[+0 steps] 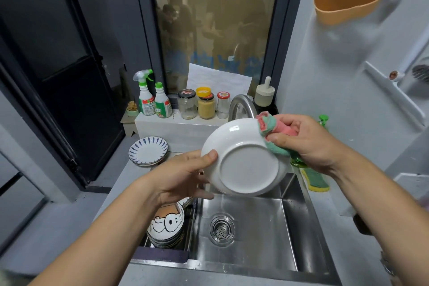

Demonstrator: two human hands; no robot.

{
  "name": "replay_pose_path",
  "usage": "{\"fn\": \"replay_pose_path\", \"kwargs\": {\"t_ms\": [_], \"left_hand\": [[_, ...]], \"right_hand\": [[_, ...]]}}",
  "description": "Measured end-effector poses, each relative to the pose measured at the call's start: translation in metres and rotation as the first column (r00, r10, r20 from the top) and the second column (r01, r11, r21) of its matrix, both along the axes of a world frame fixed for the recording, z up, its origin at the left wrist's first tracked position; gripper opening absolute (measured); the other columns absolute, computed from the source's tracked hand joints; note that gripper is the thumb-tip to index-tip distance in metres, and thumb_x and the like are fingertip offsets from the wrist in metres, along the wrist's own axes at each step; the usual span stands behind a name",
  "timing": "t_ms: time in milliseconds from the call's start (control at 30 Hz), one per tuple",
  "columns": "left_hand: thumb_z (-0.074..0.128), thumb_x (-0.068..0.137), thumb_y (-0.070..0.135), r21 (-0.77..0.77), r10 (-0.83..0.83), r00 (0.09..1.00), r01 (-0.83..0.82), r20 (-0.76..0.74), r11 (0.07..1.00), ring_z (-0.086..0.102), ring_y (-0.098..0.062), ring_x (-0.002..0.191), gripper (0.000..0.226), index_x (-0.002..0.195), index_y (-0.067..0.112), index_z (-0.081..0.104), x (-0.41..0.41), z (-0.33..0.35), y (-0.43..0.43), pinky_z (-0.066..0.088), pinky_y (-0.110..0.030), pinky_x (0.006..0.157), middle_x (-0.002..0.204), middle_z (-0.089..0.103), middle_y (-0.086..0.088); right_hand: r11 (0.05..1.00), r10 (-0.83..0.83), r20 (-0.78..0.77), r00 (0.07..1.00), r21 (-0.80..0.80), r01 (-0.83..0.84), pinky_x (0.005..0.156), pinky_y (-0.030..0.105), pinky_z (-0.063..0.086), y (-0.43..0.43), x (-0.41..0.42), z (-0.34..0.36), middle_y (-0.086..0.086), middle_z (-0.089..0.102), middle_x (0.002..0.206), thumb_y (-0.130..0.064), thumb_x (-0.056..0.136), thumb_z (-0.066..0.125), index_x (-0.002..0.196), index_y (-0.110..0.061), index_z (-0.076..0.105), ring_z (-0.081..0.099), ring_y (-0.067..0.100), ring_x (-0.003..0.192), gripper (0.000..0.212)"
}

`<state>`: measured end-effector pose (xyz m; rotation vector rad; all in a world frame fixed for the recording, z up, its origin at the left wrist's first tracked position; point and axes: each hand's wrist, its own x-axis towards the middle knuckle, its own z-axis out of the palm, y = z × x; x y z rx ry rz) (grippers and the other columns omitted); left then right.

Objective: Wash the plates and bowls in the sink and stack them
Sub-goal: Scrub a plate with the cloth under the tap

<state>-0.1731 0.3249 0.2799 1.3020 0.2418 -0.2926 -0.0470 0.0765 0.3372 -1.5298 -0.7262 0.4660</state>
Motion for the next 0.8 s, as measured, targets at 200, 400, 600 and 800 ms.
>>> {"fn": "replay_pose_path", "kwargs": {"t_ms": [200, 400, 600, 800], "left_hand": [[0.084, 0.079, 0.003, 0.418, -0.062, 0.955, -0.068, 0.291, 0.906, 0.074, -0.022, 0.1, 0.041, 0.117, 0.007, 0.068, 0.01, 0.021, -0.016, 0.061, -0.034, 0.086, 0.111, 0.077, -0.013], [0.085, 0.07, 0.004, 0.174, 0.147, 0.925, -0.219, 0.35, 0.96, 0.074, -0.026, 0.083, 0.042, 0.111, 0.0, 0.072, 0.012, 0.019, -0.023, 0.062, -0.031, 0.071, 0.1, 0.077, -0.02], [0.076, 0.073, 0.012, -0.21, 0.489, 0.836, -0.447, 0.248, 0.87, 0.074, -0.023, 0.079, 0.028, 0.101, 0.007, 0.072, 0.014, 0.001, -0.015, 0.063, -0.031, 0.071, 0.092, 0.079, -0.012], [0.073, 0.074, 0.007, -0.335, 0.49, 0.868, -0.439, 0.084, 0.834, 0.074, -0.029, 0.094, 0.056, 0.128, 0.001, 0.061, 0.009, -0.029, -0.039, 0.063, -0.038, 0.07, 0.115, 0.074, -0.021]], "right_hand": [[0.962, 0.101, 0.06, 0.993, -0.261, -0.082, 0.075, 0.024, 0.057, 0.011, -0.003, 0.01, 0.006, 0.077, 0.094, 0.004, 0.082, 0.074, 0.103, -0.012, 0.076, 0.072, 0.015, 0.085, 0.026], [0.99, -0.005, -0.03, 1.0, -0.14, 0.0, 0.076, 0.026, 0.058, 0.019, -0.004, 0.013, 0.01, 0.077, 0.094, -0.001, 0.081, 0.075, 0.103, -0.011, 0.077, 0.071, 0.016, 0.083, 0.024], [0.972, -0.114, -0.448, 0.887, 0.135, 0.193, 0.058, 0.022, 0.053, 0.012, -0.02, -0.049, 0.007, 0.075, 0.089, -0.016, 0.072, 0.075, 0.106, -0.003, 0.069, 0.066, 0.016, 0.072, 0.038], [0.928, -0.157, -0.542, 0.826, 0.206, 0.311, 0.081, 0.03, 0.059, 0.02, -0.012, -0.047, 0.013, 0.074, 0.102, -0.009, 0.081, 0.069, 0.112, 0.001, 0.068, 0.071, 0.018, 0.084, 0.032]]}}
